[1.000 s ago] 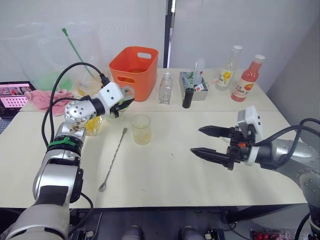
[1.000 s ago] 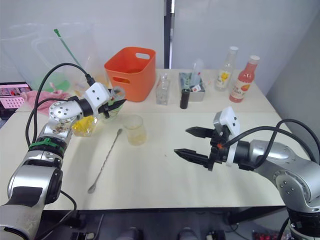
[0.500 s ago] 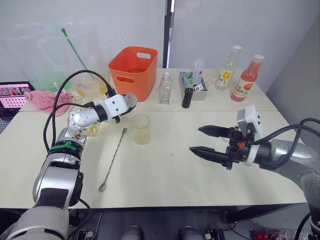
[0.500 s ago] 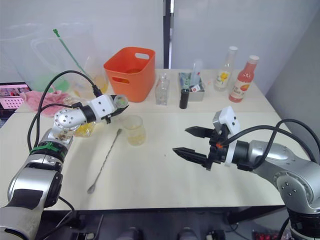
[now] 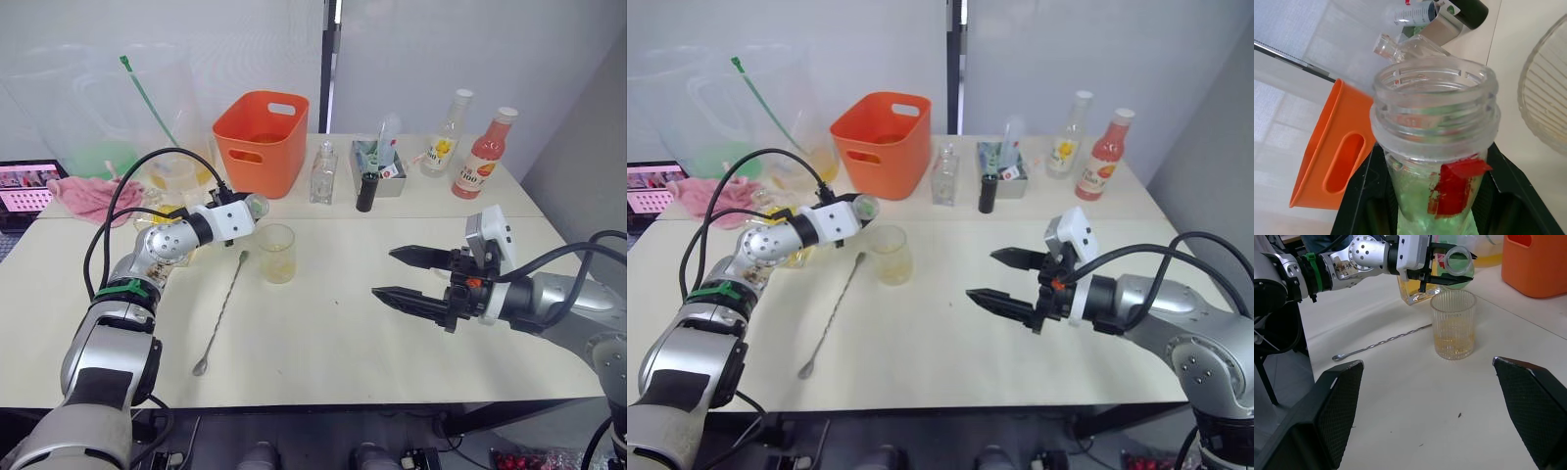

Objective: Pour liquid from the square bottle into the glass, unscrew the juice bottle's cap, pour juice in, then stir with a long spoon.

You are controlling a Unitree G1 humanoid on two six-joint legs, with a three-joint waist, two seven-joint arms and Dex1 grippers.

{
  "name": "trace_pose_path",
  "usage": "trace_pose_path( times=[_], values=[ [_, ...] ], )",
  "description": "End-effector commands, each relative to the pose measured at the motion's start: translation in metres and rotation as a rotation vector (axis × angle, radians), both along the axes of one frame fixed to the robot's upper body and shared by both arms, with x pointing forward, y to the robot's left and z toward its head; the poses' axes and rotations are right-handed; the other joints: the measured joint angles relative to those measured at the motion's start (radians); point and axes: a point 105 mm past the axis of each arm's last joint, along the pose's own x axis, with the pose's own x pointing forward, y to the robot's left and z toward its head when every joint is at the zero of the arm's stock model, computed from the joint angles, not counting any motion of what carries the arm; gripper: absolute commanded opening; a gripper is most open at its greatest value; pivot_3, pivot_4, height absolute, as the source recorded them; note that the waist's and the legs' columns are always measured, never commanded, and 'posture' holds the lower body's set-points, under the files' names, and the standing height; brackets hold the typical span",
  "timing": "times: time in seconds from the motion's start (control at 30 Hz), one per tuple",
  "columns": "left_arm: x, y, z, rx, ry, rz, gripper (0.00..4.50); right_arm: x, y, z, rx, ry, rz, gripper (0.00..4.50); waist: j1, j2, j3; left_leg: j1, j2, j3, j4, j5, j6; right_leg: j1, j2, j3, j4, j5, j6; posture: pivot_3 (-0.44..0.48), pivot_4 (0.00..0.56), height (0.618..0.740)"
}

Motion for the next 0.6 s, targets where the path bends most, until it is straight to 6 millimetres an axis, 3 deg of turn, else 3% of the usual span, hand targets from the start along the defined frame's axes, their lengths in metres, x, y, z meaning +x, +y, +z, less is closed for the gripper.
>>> trace_pose_path(
  times=[0.03,0.6],
  values=[
    [-0.0022,-0.0014,0.0412,0.005,-0.161,-0.014,1.39,-0.0049,0.0014,0.0101,-0.005,-0.055,0.008,4.48,0.0,0.0,0.0,0.0,0.0,0.0,0.0,0.0,0.0,0.0,0.0,0.0,0.0,0.0,0.0,0.0,0.15,0.74],
    [-0.0062,-0.0105,0.0479,0.06,-0.242,-0.06,1.39,-0.0034,0.0021,0.0091,-0.004,-0.063,0.006,4.48,0.001,0.0,0.0,0.0,0.0,0.0,0.0,0.0,0.0,0.0,0.0,0.0,0.0,0.0,0.0,0.0,0.15,0.74]
  ],
)
